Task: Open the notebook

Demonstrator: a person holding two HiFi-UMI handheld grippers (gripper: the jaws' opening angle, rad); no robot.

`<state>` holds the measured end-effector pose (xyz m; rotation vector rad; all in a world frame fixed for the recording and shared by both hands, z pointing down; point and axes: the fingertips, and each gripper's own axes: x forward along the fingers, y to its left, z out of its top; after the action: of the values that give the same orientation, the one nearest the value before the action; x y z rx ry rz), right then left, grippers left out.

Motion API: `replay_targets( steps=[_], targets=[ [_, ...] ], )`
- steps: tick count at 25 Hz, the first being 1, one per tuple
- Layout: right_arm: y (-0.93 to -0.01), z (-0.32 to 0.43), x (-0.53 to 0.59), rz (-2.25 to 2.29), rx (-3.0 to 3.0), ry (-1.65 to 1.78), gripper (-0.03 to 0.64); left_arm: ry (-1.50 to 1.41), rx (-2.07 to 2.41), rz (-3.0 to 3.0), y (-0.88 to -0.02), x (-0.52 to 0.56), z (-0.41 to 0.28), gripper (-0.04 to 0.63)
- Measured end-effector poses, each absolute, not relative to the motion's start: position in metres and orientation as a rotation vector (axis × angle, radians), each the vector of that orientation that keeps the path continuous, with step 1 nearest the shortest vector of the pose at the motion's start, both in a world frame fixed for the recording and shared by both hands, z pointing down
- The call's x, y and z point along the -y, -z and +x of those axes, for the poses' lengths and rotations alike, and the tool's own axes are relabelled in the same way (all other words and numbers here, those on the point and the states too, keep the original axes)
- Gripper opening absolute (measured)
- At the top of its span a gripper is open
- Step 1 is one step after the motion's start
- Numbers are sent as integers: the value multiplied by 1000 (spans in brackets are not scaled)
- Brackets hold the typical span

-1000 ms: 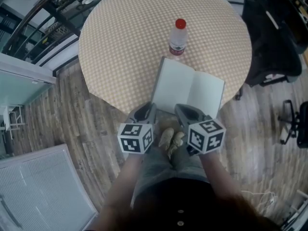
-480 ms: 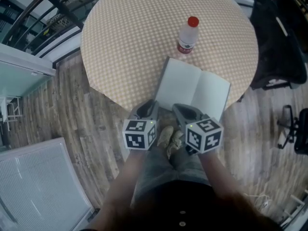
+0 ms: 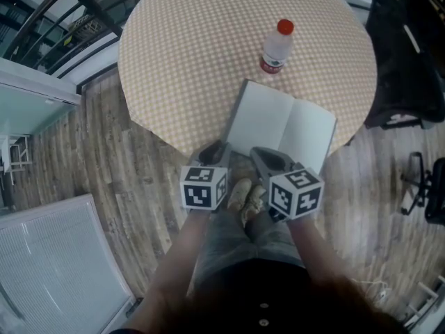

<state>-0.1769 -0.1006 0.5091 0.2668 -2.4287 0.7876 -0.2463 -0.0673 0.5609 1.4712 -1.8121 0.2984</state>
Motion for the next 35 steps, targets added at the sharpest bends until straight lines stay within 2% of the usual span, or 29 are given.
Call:
replay_targets(
  steps=[7,18,30,35],
  targets=[
    [-508,-179,100,284,2436,-801,11,-304,1838,1458,-556,63,-249,101],
    [-490,-174,113,335,2481,-791,11,-274,1890,1557,-510,78,-248,101],
    [-441,-159,138,416,2586,-763,11,-237,1824,1790,-444,110,-208,100],
    [-417,-152,140,407,2639,-740,11,-227,1775,1875,-423,118,-188,67]
  ],
)
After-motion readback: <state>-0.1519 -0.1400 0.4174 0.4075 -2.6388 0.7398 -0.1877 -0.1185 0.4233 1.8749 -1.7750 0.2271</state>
